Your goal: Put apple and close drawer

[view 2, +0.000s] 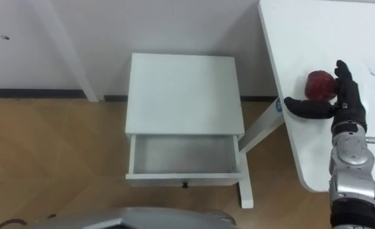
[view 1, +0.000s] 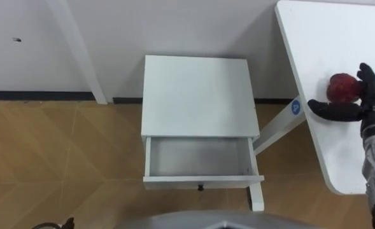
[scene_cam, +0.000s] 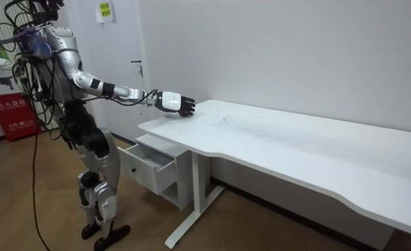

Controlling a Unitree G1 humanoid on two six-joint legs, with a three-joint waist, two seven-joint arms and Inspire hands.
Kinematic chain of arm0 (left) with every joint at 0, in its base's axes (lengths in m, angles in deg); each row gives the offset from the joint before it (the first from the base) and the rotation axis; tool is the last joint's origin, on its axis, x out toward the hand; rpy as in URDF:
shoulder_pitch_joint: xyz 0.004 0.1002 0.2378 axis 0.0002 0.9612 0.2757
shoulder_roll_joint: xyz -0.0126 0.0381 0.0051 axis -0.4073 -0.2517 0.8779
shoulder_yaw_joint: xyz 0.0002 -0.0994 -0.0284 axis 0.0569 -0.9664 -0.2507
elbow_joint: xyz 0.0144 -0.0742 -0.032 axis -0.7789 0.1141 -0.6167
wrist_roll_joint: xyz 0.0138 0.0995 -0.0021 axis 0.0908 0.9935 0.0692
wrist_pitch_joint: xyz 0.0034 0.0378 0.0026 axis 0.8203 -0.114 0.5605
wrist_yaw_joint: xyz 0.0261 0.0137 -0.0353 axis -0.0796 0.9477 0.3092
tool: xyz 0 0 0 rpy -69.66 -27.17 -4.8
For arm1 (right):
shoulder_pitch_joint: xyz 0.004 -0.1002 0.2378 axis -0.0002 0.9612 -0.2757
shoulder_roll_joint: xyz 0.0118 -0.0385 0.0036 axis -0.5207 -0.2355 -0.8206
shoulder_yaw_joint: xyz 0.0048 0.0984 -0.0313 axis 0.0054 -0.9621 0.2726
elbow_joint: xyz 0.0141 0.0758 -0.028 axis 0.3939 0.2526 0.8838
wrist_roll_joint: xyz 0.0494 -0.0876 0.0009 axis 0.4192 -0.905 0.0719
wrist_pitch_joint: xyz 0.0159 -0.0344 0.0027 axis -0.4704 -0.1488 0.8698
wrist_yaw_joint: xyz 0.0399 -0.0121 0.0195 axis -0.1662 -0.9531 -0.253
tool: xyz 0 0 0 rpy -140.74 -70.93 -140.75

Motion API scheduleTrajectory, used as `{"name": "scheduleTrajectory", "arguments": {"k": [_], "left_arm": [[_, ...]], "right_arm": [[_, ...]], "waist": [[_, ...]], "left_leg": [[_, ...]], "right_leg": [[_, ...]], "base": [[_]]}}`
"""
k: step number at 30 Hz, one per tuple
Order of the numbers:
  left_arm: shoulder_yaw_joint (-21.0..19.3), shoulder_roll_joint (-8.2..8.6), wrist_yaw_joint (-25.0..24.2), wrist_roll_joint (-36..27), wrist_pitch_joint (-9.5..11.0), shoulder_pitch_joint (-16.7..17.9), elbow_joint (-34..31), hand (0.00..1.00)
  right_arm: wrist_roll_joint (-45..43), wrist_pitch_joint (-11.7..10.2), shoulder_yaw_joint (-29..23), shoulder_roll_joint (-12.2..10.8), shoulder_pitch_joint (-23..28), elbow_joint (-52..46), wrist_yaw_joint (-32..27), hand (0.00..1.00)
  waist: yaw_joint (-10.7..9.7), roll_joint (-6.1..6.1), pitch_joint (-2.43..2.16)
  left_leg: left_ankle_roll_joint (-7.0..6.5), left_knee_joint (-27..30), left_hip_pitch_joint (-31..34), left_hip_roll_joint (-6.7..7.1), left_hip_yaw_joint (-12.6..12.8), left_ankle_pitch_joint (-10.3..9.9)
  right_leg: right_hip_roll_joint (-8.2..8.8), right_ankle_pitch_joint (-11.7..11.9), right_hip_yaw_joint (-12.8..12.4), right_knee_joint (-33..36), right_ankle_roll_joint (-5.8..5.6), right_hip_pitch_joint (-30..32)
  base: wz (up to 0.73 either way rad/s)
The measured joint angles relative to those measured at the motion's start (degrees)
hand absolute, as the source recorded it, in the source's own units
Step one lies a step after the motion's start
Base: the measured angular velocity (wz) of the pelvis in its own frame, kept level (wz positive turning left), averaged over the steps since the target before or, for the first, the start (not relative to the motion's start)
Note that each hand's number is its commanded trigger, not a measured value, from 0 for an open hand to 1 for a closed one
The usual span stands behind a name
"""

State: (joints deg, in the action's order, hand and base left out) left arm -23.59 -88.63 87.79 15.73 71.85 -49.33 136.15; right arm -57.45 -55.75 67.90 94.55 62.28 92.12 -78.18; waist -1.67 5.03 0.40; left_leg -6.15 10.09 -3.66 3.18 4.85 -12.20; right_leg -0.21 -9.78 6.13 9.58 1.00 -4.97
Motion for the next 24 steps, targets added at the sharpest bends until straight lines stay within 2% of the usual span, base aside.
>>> {"name": "scheduleTrajectory", "arguments": {"k": [8,24], "left_arm": [[1.1,-0.92,0.0,0.0,0.0,-0.3,0.0,0.00],[1.3,-0.97,-0.8,0.1,-0.4,-0.5,0.3,0.00]], "right_arm": [[-2.3,0.0,1.4,1.1,-0.3,0.2,-0.7,1.00],[-6.3,-0.6,4.3,1.0,-0.4,-1.2,0.5,1.00]], "waist": [[0.3,-0.01,-0.08],[0.8,-0.08,-0.24]], "left_leg": [[0.00,0.2,0.0,-0.02,-0.2,0.0],[0.00,0.3,-0.3,-0.01,0.0,0.0]], "right_leg": [[-0.01,0.0,0.4,0.0,0.00,0.0],[0.02,0.0,0.1,0.0,0.00,-0.3]], "base": [[0.00],[0.00]]}}
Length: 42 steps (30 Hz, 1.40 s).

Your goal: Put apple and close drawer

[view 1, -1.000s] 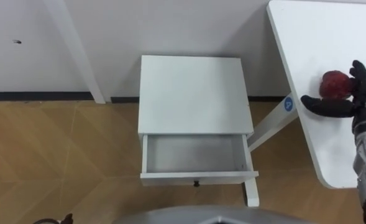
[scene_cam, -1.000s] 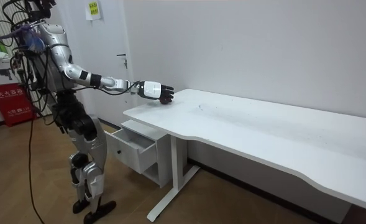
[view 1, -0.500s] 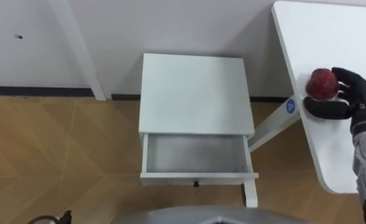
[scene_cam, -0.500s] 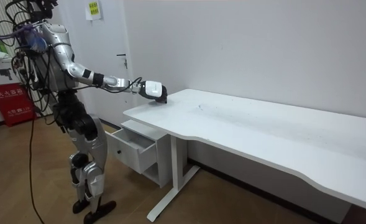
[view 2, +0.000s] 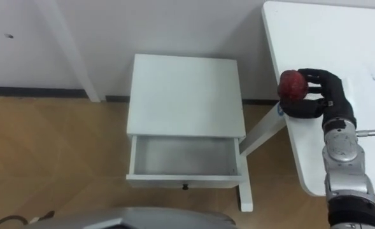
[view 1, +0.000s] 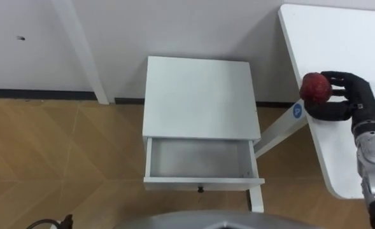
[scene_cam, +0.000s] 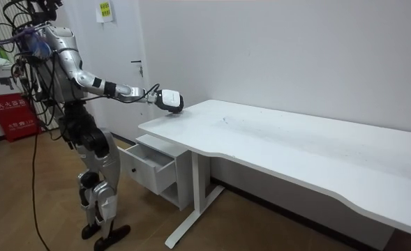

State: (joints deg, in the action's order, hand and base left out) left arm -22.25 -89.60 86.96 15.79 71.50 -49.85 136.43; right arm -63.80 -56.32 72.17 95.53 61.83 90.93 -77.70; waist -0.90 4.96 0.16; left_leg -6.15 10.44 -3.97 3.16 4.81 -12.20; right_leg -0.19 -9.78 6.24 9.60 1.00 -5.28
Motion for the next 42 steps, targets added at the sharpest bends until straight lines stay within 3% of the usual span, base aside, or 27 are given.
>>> {"name": "scheduleTrajectory", "arguments": {"k": [9,13,17,24,30,35,36,38,39,42], "left_arm": [[0.9,-0.04,-0.7,0.6,0.0,-1.3,1.0,0.00],[4.0,0.15,-0.9,0.7,0.0,-3.0,2.6,0.00],[4.5,0.12,-0.9,0.7,0.0,-3.3,3.3,0.00],[4.6,0.27,-1.1,0.7,-0.1,-4.1,3.8,0.00],[4.6,0.27,-1.3,0.7,-0.8,-4.5,4.0,0.00],[4.6,0.34,-1.6,0.7,-0.8,-5.0,3.9,0.00],[4.6,0.35,-1.6,0.7,-0.8,-5.1,3.9,0.00],[4.6,0.35,-1.6,0.7,-0.8,-5.4,3.9,0.00],[4.6,0.35,-1.6,0.7,-0.8,-5.5,3.9,0.00],[4.6,0.35,-1.6,0.7,-0.8,-5.7,4.1,0.00]], "right_arm": [[-7.2,0.4,4.8,-1.3,0.1,-3.1,2.8,1.00],[-8.9,1.4,11.4,-1.4,0.1,-5.4,6.6,1.00],[-10.6,1.4,14.3,-1.7,0.1,-10.1,8.5,1.00],[-12.4,2.0,19.9,-2.9,0.1,-10.6,10.5,1.00],[-15.6,3.1,20.5,-5.0,0.1,-10.6,13.0,1.00],[-18.3,3.4,20.9,-5.4,0.2,-10.6,15.2,1.00],[-18.4,3.7,21.0,-5.5,0.2,-10.6,15.3,0.94],[-18.5,3.9,22.0,-5.7,0.4,-10.6,15.3,0.13],[-18.6,3.9,22.0,-5.8,0.5,-10.6,15.4,0.00],[-19.4,3.9,22.0,-6.4,1.0,-10.6,15.4,0.00]], "waist": [[1.5,-0.15,0.03],[3.1,-0.62,-0.04],[4.3,-1.76,0.06],[5.7,-1.64,0.01],[5.8,-1.65,0.08],[5.9,-1.64,0.09],[5.9,-1.64,0.09],[5.9,-1.65,0.09],[5.9,-1.65,0.09],[5.9,-1.71,0.13]], "left_leg": [[0.01,-0.3,-0.3,-0.04,0.2,0.0],[0.02,0.6,0.6,0.00,0.1,0.0],[0.01,0.8,1.2,0.08,-0.4,0.0],[0.01,0.9,1.3,0.13,-1.2,0.0],[0.00,0.8,1.3,0.19,-1.2,0.0],[0.00,0.7,1.4,0.20,-1.4,0.0],[0.00,0.8,1.4,0.20,-1.4,0.0],[0.00,0.8,1.4,0.21,-1.5,0.0],[0.00,0.9,1.4,0.22,-1.6,0.0],[0.00,0.9,1.4,0.23,-1.7,0.0]], "right_leg": [[-0.02,0.0,0.1,0.0,0.01,-0.3],[0.04,0.0,0.3,0.0,0.07,0.3],[0.17,0.0,1.1,-0.1,0.07,0.5],[0.26,0.0,1.8,-0.1,0.07,0.4],[0.30,0.0,1.8,-0.1,0.06,0.4],[0.28,0.0,1.8,-0.1,0.06,0.4],[0.29,0.0,1.8,-0.1,0.06,0.4],[0.28,0.0,1.9,-0.1,0.06,0.4],[0.28,0.0,1.9,-0.1,0.06,0.4],[0.28,0.0,1.9,-0.1,0.06,0.3]], "base": [[-0.01],[0.02],[0.07],[0.06],[0.00],[0.00],[0.00],[0.00],[0.00],[0.00]]}}
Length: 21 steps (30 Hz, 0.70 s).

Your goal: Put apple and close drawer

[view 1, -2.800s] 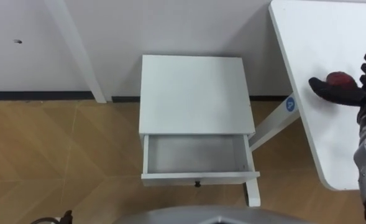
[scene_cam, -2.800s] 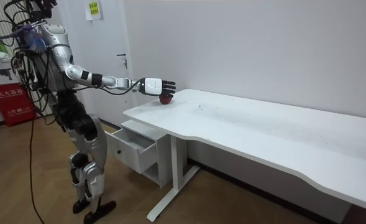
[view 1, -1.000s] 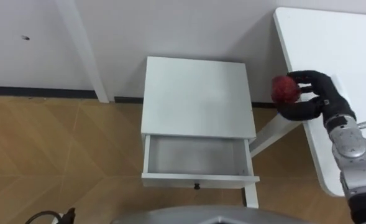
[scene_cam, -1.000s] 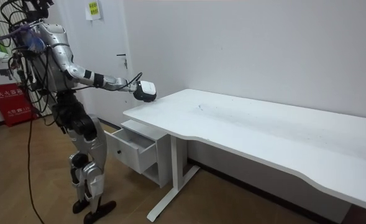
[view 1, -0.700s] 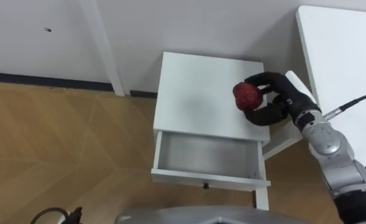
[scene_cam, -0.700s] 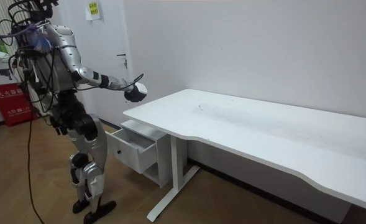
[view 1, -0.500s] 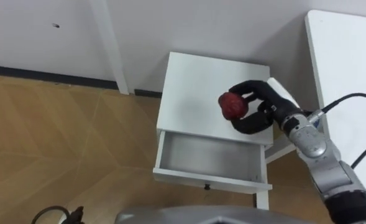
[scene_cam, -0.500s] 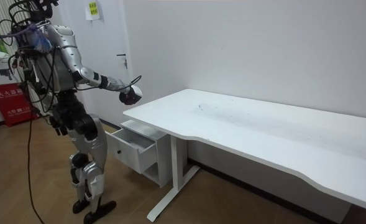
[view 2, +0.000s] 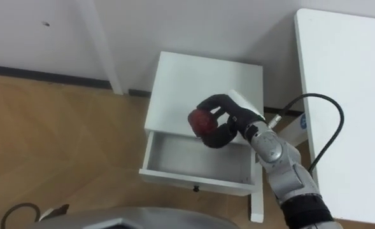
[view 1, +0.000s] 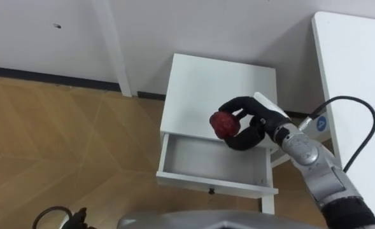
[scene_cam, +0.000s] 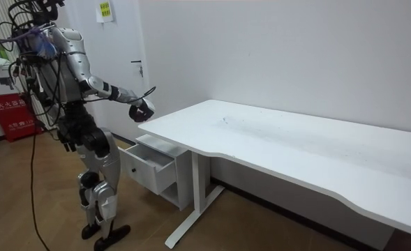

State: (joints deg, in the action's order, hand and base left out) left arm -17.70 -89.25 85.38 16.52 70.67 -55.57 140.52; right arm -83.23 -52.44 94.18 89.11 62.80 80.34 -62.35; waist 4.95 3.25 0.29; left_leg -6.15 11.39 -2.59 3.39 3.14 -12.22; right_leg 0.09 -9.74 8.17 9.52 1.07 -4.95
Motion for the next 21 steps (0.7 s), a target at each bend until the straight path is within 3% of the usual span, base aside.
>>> {"name": "scheduleTrajectory", "arguments": {"k": [9,15,21], "left_arm": [[0.0,0.49,0.4,0.0,0.1,-0.2,0.0,0.00],[-0.1,1.04,0.8,0.0,0.0,-0.1,0.0,0.00],[-0.1,1.13,0.8,0.0,0.0,0.1,-0.1,0.00]], "right_arm": [[-0.3,-0.1,0.0,-1.5,1.8,2.4,-0.1,0.00],[-0.8,-0.1,-0.1,-1.6,2.3,6.5,-1.0,0.00],[-1.3,-0.1,-0.1,-1.6,2.5,7.2,-1.9,0.00]], "waist": [[-0.1,-0.14,0.09],[-0.2,-0.79,0.41],[-0.5,-0.87,0.30]], "left_leg": [[-0.01,-0.1,-0.1,0.01,-0.1,0.0],[-0.10,-0.1,0.0,0.12,-0.7,-0.1],[-0.09,0.0,0.1,0.26,-1.2,-0.1]], "right_leg": [[0.00,0.0,0.0,-0.1,0.00,-0.2],[0.06,0.0,0.6,-0.2,0.00,-0.5],[0.12,0.0,1.5,-0.9,0.00,-1.0]], "base": [[0.00],[0.05],[0.05]]}}
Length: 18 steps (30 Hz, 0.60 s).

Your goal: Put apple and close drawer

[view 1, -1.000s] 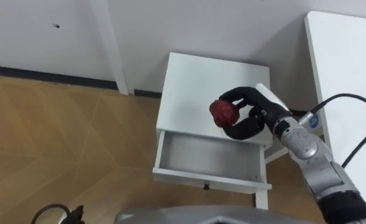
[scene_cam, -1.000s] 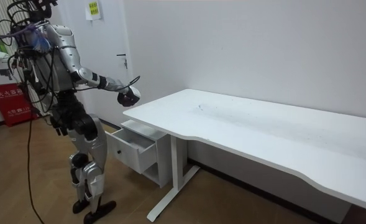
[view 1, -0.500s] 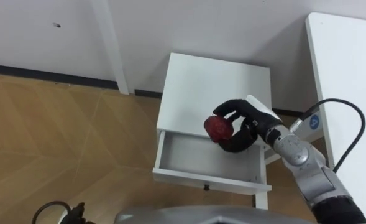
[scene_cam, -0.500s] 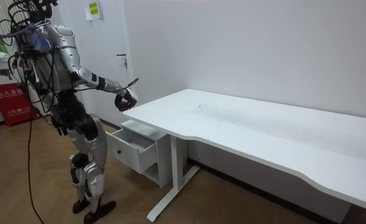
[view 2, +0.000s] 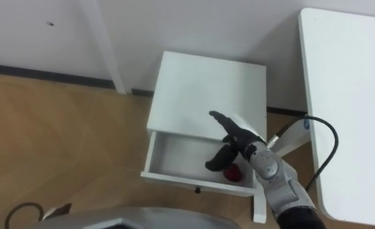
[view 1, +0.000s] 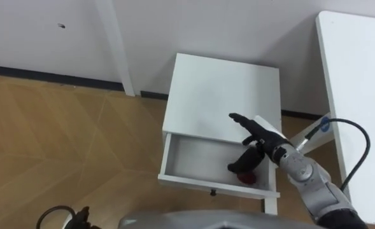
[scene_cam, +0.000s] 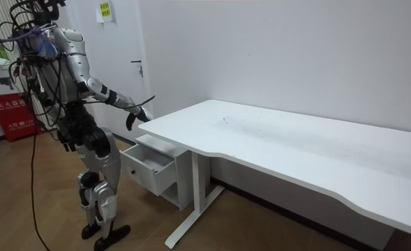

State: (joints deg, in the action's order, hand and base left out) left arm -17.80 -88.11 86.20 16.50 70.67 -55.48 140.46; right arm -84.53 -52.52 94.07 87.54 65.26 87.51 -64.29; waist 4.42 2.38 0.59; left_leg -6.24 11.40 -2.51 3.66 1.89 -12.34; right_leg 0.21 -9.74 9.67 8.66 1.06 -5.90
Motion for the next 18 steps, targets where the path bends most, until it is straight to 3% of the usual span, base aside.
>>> {"name": "scheduleTrajectory", "arguments": {"k": [6,11,15,18], "left_arm": [[0.0,0.38,0.0,0.0,-0.1,1.3,-0.1,0.00],[-0.2,0.46,0.0,0.0,0.0,2.0,0.7,0.00],[-0.3,0.50,0.9,0.1,0.0,2.1,0.7,0.00],[-2.3,1.16,1.1,0.4,0.0,2.6,0.4,0.00]], "right_arm": [[0.2,-0.2,-0.7,-0.4,0.2,5.8,-1.5,0.00],[2.6,-1.8,-4.7,-2.3,0.2,19.9,-5.5,0.00],[7.6,-2.8,-5.3,-2.3,0.5,27.4,-8.2,0.00],[9.3,-3.6,-9.7,-2.3,1.8,31.7,-9.9,0.00]], "waist": [[-1.0,0.26,-0.38],[-1.1,0.37,-0.47],[-1.2,0.27,-0.46],[-1.4,-0.15,-0.60]], "left_leg": [[-0.01,0.1,-0.5,0.19,-1.2,0.0],[-0.05,0.0,-1.2,0.19,-1.2,0.0],[-0.15,-0.1,-1.0,0.20,-1.2,-0.1],[-0.31,1.1,-0.6,0.27,-1.2,-0.8]], "right_leg": [[0.16,0.0,0.8,0.0,-0.01,-0.8],[0.20,0.0,1.3,-0.1,-0.04,-1.4],[0.25,-0.1,1.1,0.0,-0.13,-1.3],[0.43,-0.5,1.5,0.8,-0.63,-1.2]], "base": [[0.11],[0.01],[-0.01],[0.02]]}}
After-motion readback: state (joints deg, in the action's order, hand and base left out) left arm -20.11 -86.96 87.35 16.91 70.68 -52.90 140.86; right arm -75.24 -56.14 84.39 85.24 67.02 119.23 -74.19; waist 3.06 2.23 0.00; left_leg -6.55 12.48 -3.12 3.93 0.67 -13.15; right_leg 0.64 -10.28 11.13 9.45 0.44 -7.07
